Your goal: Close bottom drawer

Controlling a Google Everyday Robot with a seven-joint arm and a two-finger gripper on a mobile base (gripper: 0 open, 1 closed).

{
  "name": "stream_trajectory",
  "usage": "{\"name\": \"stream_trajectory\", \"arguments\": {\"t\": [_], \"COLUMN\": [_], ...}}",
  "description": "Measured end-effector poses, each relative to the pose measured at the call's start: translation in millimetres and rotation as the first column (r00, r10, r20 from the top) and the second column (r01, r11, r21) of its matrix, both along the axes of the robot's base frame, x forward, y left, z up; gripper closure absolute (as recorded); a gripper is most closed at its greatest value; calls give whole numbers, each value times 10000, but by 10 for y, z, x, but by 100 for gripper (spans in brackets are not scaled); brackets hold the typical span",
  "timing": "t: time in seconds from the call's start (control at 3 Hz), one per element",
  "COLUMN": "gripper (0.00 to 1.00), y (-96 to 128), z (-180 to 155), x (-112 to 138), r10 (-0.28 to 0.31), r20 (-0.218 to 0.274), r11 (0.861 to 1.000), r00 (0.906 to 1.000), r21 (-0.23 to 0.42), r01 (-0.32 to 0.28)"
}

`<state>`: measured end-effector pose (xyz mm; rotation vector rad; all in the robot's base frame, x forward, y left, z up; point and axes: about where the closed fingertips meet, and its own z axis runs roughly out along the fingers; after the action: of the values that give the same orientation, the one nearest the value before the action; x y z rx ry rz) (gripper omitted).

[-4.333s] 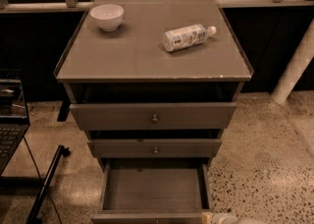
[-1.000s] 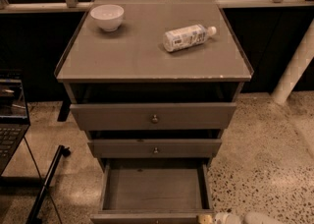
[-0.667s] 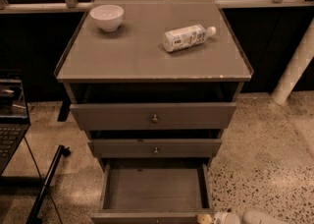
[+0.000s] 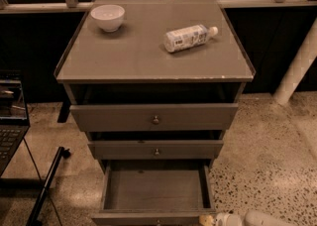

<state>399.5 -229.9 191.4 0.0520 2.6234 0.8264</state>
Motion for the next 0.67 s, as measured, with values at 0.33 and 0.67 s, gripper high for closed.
{"name": "stream_trajectory", "arguments": {"t": [0.33, 0.67], "gripper": [100, 100], "y": [-3, 0], "z": [-10, -16], "x": [54, 118], "r10": [-26, -29], "r20": [11, 45], "r11": [10000, 10000], "r00": [10000, 10000], "r21": [5, 13], "r01": [26, 29]}}
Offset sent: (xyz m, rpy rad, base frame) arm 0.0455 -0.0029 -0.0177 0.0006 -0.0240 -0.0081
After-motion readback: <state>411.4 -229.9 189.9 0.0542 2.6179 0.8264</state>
